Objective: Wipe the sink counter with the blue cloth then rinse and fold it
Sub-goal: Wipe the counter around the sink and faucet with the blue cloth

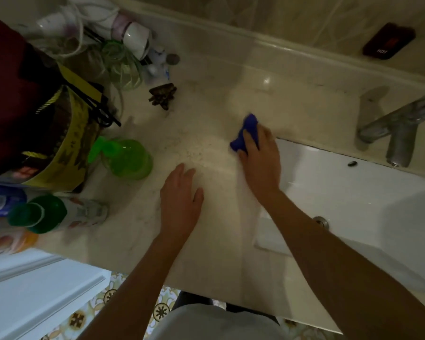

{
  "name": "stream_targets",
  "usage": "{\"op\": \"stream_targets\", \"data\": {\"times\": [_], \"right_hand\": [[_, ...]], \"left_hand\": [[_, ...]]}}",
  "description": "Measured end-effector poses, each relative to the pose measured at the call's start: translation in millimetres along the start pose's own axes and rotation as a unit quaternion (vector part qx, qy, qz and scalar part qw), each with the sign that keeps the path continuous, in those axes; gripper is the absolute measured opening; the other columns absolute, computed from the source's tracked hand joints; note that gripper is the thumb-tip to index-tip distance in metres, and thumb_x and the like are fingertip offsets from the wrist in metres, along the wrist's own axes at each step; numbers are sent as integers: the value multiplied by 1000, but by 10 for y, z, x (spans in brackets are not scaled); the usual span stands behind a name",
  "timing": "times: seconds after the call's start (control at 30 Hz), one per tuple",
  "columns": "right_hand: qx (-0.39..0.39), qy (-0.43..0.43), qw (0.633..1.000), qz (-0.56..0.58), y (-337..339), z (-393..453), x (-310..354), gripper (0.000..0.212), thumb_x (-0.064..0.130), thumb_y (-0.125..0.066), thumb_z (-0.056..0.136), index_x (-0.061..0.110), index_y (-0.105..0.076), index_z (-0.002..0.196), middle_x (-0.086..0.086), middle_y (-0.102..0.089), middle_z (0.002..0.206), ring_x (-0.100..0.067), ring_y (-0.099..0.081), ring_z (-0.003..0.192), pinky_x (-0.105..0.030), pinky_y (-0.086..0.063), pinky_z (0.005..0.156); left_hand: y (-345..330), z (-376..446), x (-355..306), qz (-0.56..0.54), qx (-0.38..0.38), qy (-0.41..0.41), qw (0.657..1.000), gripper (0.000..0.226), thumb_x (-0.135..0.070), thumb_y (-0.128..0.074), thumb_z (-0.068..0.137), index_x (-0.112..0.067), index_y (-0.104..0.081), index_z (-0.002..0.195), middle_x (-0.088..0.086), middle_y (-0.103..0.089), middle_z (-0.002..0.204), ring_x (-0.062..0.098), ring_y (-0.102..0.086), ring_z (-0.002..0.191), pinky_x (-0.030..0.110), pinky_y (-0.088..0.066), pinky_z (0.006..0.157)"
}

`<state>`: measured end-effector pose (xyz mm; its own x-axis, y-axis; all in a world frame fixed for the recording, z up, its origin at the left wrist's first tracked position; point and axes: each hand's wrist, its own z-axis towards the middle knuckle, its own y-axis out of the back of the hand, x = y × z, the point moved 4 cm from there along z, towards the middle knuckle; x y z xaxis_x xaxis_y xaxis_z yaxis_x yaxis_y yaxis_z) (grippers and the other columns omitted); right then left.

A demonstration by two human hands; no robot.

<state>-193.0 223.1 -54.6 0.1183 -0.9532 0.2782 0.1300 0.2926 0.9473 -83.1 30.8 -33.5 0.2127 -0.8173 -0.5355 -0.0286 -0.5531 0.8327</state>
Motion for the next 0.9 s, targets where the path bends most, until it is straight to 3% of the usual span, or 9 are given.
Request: {"op": "stream_targets", "data": {"times": [0.17,0.23,0.3,0.4,0.5,0.57,0.67,0.8,0.9], "right_hand": [[50,278,957,61,-129,-480,495,44,32,-60,96,20,-58,139,-14,-48,151,-41,-47,135,-49,-40,107],[50,307,949,58,-141,-169,429,43,36,-57,96,22,-60,137,-14,-51,148,-41,-50,132,-49,-41,106],[29,275,960,29,-146,262,226,44,37,-54,94,18,-64,132,-19,-56,141,-45,-56,124,-50,-46,101],[-14,30,999,25,66,835,-511,51,39,-46,92,17,-59,136,-20,-53,143,-41,-54,126,-44,-46,105],[-23,-224,974,-31,291,838,-1264,56,37,-40,100,11,-40,150,-25,-31,157,-41,-35,142,-48,-35,114],[-8,-283,958,-52,359,697,-1388,59,29,-42,102,4,-28,154,-31,-17,160,-45,-23,147,-54,-31,116],[46,-217,975,0,309,594,-1185,64,22,-42,100,10,-17,158,-20,-3,165,-37,-13,151,-47,-25,120],[130,33,988,-72,240,829,-1089,61,28,-41,105,11,-16,158,-12,2,167,-34,-4,153,-46,-19,120],[62,-16,994,-92,404,1010,-1431,59,26,-49,100,2,-33,151,-20,-22,162,-38,-22,149,-47,-19,120]], "left_hand": [[-111,197,-149,75,54,20,996,82,-53,-66,77,-17,-35,145,15,-39,151,29,-34,139,48,-36,110],[-160,164,-179,93,91,32,991,111,-64,-71,69,-16,-17,154,15,-18,161,31,-18,148,47,-21,120],[-203,119,-232,133,115,32,984,125,-69,-70,68,-18,2,156,16,4,164,31,3,151,47,-4,121],[-219,127,-271,154,119,35,980,125,-69,-70,68,-20,4,156,16,12,163,31,13,150,48,-1,122],[-213,131,-262,162,109,29,980,123,-69,-71,66,-19,-4,156,17,7,164,33,10,151,50,-6,122],[-219,132,-272,169,107,25,979,123,-68,-72,65,-18,-7,156,19,4,164,34,7,151,52,-8,121],[-226,152,-299,176,118,27,977,123,-67,-73,65,-17,-7,157,19,5,163,35,8,151,53,-6,120],[-214,167,-301,182,128,36,974,124,-65,-75,64,-18,-7,156,20,6,163,35,10,150,54,-7,120],[-216,172,-314,191,121,35,974,127,-62,-81,58,-16,-14,155,23,-3,162,37,3,150,56,-13,117]]}}
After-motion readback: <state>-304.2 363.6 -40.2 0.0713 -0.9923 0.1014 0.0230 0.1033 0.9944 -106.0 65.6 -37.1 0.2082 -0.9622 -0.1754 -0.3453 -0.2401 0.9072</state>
